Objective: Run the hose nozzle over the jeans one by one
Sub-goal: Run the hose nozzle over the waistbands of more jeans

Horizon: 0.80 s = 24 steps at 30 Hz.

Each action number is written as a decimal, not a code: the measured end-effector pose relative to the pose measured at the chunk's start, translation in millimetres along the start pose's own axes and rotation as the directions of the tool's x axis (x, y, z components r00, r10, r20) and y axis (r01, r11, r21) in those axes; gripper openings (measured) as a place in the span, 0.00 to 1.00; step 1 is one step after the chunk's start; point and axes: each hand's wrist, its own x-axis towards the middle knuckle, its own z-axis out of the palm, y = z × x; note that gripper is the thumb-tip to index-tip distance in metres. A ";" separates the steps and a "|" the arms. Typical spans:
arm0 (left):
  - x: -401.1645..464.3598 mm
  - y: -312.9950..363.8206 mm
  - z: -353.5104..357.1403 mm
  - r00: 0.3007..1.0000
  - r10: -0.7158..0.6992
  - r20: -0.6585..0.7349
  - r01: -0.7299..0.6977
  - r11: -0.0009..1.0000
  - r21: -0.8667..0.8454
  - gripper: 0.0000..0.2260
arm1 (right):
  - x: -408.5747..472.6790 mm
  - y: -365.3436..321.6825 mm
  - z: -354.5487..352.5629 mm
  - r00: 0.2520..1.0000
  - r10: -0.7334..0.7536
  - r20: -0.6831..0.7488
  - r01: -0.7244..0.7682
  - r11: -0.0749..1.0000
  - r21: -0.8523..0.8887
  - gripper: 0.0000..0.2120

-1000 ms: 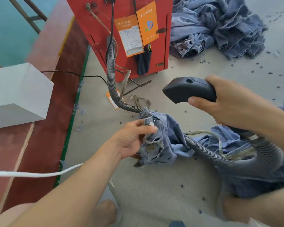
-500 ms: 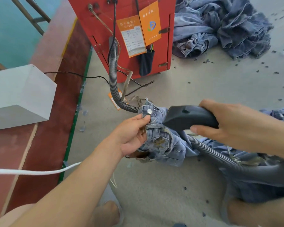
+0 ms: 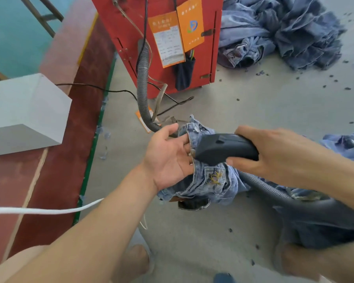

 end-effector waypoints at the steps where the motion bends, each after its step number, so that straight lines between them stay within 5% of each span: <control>1: 0.7 -1.0 0.0 1.000 -0.009 0.008 0.009 1.000 -0.005 0.30 | 3.9 -3.2 5.2 0.999 0.003 -0.035 -0.003 1.000 0.007 0.13; 6: 1.0 -3.0 2.0 0.999 0.002 0.043 0.000 0.998 -0.057 0.37 | 7.3 1.4 -9.1 0.980 0.050 -0.191 -0.055 0.998 -0.021 0.15; 10: -0.4 -1.2 3.9 0.996 0.039 0.080 -0.031 0.994 -0.103 0.40 | -7.3 -0.6 -9.9 0.998 0.051 -0.032 -0.053 0.996 -0.076 0.14; 16: 3.2 -1.8 1.8 0.992 0.070 0.110 -0.054 0.988 -0.144 0.38 | 9.6 -0.4 -1.8 0.981 0.105 -0.166 -0.116 0.991 -0.060 0.16; 21: 3.3 -2.5 2.3 0.991 0.076 0.106 -0.064 0.991 -0.114 0.36 | -5.8 0.6 -2.0 0.999 0.047 -0.024 -0.047 0.999 -0.016 0.17; 24: 5.8 -7.1 1.2 0.991 0.054 0.125 -0.038 0.991 -0.129 0.37 | 6.9 -3.8 2.6 0.991 0.087 -0.100 -0.087 0.996 0.004 0.16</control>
